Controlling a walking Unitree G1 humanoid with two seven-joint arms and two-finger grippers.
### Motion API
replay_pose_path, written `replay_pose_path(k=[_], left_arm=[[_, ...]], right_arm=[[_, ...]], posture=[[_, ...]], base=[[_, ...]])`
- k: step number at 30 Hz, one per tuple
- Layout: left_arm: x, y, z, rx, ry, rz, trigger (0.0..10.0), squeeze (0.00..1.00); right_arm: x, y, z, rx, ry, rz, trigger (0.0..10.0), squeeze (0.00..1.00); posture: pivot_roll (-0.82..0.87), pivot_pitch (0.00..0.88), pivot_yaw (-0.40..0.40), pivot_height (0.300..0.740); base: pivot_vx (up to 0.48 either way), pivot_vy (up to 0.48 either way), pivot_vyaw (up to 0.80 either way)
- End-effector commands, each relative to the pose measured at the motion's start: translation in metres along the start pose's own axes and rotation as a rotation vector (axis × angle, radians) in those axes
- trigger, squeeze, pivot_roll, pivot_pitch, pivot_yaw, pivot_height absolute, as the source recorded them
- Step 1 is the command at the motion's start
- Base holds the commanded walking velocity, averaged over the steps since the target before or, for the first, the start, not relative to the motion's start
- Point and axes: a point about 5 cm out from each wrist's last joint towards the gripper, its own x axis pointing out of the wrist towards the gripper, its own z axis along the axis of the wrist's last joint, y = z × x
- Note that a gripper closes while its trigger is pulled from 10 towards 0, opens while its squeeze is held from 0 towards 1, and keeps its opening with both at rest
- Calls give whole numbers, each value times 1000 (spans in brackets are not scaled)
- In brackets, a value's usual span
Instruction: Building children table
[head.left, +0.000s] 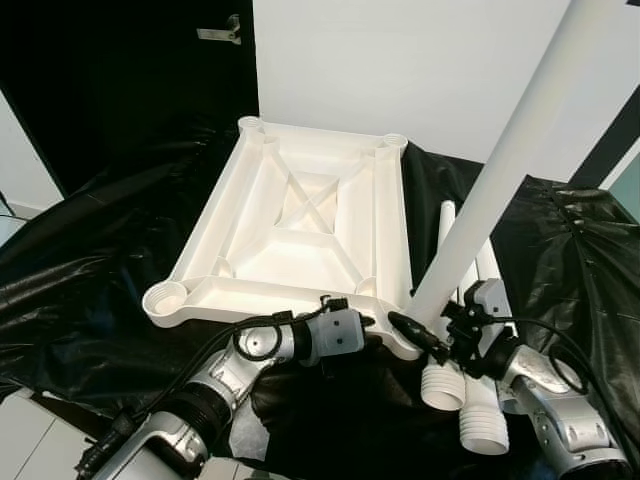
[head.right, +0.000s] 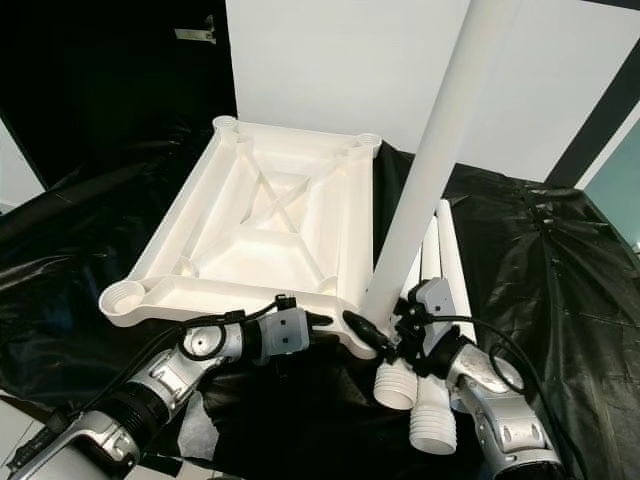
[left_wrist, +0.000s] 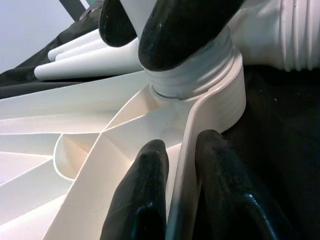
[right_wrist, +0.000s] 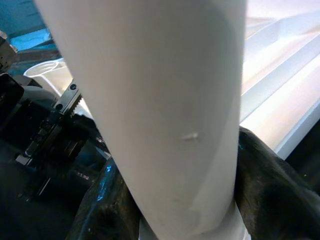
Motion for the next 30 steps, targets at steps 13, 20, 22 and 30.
replay_pose_path(k=[13, 20, 22, 30], left_arm=[[-4, -28, -21, -51, 91, -177, 10000, 0], [-6, -29, -21, -53, 91, -174, 10000, 0], [-6, -30, -22, -54, 92, -174, 10000, 0], [-6, -29, -22, -53, 94, -181, 10000, 0]], right_arm=[[-11, 3, -14, -46, 15, -240, 0, 0], [-16, 12, -15, -48, -46, -560, 0, 0], [-15, 8, -15, -47, -52, -602, 0, 0], [-6, 8, -15, -33, -42, -618, 10000, 584]], posture=[[250, 0, -101, 740], [260, 0, -101, 740], [257, 0, -98, 740], [249, 0, -92, 740]], base=[[0, 0, 0], [0, 0, 0], [0, 0, 0], [0, 0, 0]])
